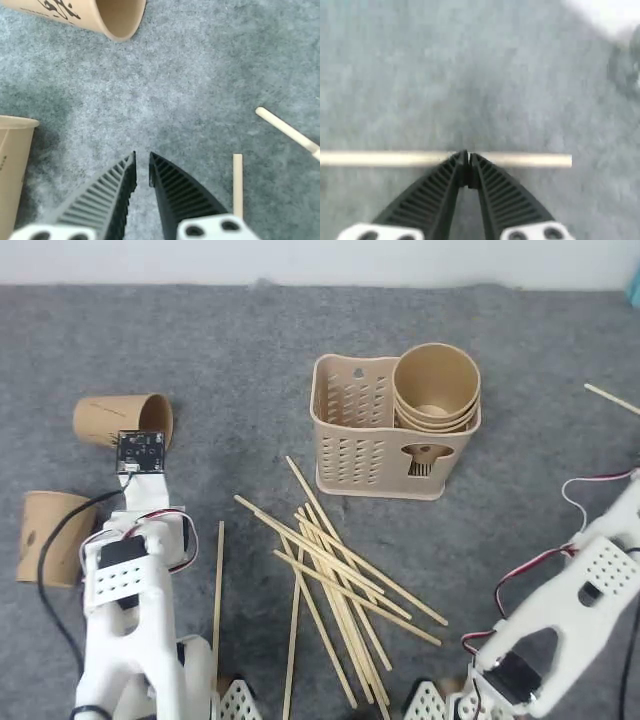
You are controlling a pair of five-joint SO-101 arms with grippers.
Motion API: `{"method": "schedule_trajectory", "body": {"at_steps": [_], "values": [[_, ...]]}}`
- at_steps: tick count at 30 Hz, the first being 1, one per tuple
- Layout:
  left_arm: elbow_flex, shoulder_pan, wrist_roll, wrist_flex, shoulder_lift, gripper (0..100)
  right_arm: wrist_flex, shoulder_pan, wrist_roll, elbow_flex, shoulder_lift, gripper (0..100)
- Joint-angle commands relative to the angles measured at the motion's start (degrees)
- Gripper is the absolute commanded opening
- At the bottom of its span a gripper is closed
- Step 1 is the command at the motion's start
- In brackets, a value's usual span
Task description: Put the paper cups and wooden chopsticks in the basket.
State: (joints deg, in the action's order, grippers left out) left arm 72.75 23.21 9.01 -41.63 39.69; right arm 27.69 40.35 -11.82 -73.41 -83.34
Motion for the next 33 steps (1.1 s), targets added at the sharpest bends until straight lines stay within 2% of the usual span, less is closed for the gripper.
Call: {"method": "schedule_trajectory", "body": {"at_steps": [1, 3, 7, 10, 14, 18, 25, 28, 33], "values": [[-0.2, -0.4, 0.4, -0.4, 1.8, 4, -14.5, -1.6, -3.8, 5.5, 2.4, 0.8], [-0.2, -0.4, 0.4, -0.9, 1.8, 4, -15.1, -1.6, -4.6, 6.8, 2.3, 0.8], [-0.2, -0.4, 0.4, -1.0, 1.8, 4, -8.8, -1.6, -6.1, 6.7, 2.6, 0.8], [-0.2, -0.5, 0.4, -1.1, 1.8, 4, -1.7, -2.7, -13.8, 6.6, 2.9, 0.9], [-0.2, -0.5, 0.4, -1.1, 1.8, 4, 14.5, -3.8, -23.6, 3.7, 2.9, 0.9], [-0.2, -0.5, 0.4, -0.9, 1.8, 4, 31.5, -3.4, -24.3, -3.4, 2.9, 0.9], [-0.2, -2.3, 0.4, -0.7, 1.8, 4, 68.2, -3.0, -28.2, -23.6, 3.4, 0.9], [-0.2, -2.0, 0.4, -0.7, 1.8, 4, 75.0, -2.6, -28.3, -22.1, 9.2, 0.9], [-0.2, -2.2, 0.4, -0.7, 1.8, 4, 75.6, 1.0, -26.5, -19.8, 15.3, 0.9]]}}
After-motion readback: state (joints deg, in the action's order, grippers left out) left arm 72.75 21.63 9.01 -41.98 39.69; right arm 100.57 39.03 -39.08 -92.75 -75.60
